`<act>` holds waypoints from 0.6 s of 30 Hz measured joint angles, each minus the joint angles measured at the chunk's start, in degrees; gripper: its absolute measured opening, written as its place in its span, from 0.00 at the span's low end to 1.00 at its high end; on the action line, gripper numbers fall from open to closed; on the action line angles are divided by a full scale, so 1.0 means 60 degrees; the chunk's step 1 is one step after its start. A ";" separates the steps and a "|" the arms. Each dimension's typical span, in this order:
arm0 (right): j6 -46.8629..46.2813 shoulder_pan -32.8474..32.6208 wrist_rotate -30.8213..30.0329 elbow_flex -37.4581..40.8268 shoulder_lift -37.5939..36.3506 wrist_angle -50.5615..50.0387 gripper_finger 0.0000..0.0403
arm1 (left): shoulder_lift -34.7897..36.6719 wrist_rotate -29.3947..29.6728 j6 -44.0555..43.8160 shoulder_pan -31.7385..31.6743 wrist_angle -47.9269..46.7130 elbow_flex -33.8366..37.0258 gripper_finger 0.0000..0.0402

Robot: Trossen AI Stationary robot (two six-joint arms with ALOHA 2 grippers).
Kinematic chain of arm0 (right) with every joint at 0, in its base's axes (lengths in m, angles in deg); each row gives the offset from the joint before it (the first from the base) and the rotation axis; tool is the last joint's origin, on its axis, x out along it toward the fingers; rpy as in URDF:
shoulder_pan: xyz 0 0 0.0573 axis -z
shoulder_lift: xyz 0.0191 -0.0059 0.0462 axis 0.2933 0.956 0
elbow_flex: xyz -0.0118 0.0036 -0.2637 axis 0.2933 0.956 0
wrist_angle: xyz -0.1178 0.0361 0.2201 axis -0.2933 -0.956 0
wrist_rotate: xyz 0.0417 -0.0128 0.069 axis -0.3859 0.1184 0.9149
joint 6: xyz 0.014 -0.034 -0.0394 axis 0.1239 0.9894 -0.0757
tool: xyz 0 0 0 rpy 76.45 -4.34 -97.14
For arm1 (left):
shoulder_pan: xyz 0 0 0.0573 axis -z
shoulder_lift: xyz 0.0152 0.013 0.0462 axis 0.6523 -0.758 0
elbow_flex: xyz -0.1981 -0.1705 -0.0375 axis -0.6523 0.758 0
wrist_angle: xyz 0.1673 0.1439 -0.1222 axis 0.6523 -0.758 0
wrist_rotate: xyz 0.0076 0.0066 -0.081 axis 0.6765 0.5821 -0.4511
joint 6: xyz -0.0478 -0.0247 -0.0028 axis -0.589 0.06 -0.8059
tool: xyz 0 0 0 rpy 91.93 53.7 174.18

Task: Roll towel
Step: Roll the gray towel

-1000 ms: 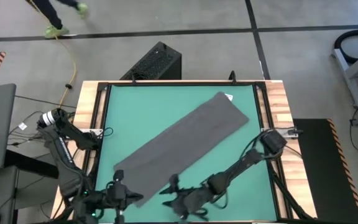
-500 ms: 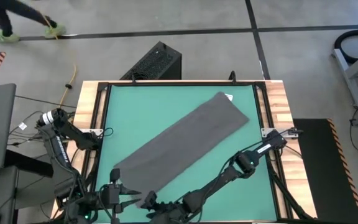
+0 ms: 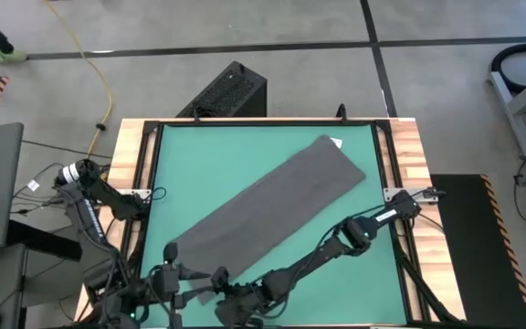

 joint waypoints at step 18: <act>0.0063 0.0366 0.1347 0.0000 0.0000 -0.0414 0.72 | 0.0000 -0.0719 -0.0374 -0.0522 -0.0944 -0.0005 0.26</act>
